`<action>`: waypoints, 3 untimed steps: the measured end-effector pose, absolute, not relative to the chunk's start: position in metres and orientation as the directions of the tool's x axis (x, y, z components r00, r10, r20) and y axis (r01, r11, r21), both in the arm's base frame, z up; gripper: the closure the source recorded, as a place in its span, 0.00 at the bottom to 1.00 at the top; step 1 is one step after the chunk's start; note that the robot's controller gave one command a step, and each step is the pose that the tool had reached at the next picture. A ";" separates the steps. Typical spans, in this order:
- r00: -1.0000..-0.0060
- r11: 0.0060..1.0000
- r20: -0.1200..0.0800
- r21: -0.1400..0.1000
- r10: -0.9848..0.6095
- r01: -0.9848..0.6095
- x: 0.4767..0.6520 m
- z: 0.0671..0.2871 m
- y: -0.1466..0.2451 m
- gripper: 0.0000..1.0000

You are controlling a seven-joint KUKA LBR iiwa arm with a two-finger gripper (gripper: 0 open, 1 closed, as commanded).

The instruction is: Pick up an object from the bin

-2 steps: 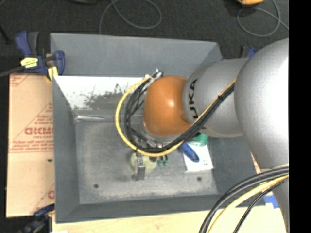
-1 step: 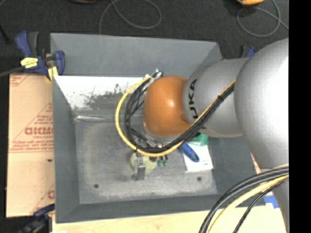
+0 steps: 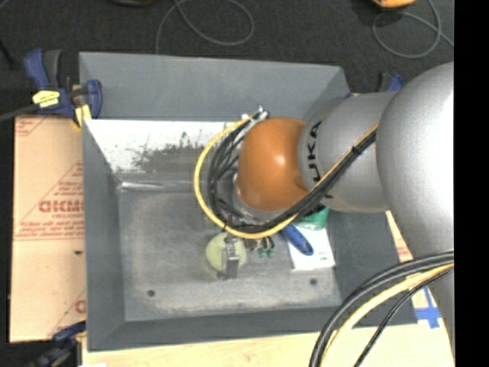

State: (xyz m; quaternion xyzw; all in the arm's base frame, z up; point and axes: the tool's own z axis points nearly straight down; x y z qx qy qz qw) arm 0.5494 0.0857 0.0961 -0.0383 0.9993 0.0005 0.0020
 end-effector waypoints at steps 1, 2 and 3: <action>-1.000 1.000 0.000 0.001 -0.029 -0.029 0.545 0.090 0.062 1.00; -1.000 1.000 0.000 0.001 -0.028 -0.028 0.545 0.090 0.062 1.00; -1.000 1.000 0.004 0.000 -0.029 -0.029 0.549 0.143 0.052 1.00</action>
Offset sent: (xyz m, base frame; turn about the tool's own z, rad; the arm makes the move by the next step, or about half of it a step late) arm 0.0000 0.0000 0.0000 0.0000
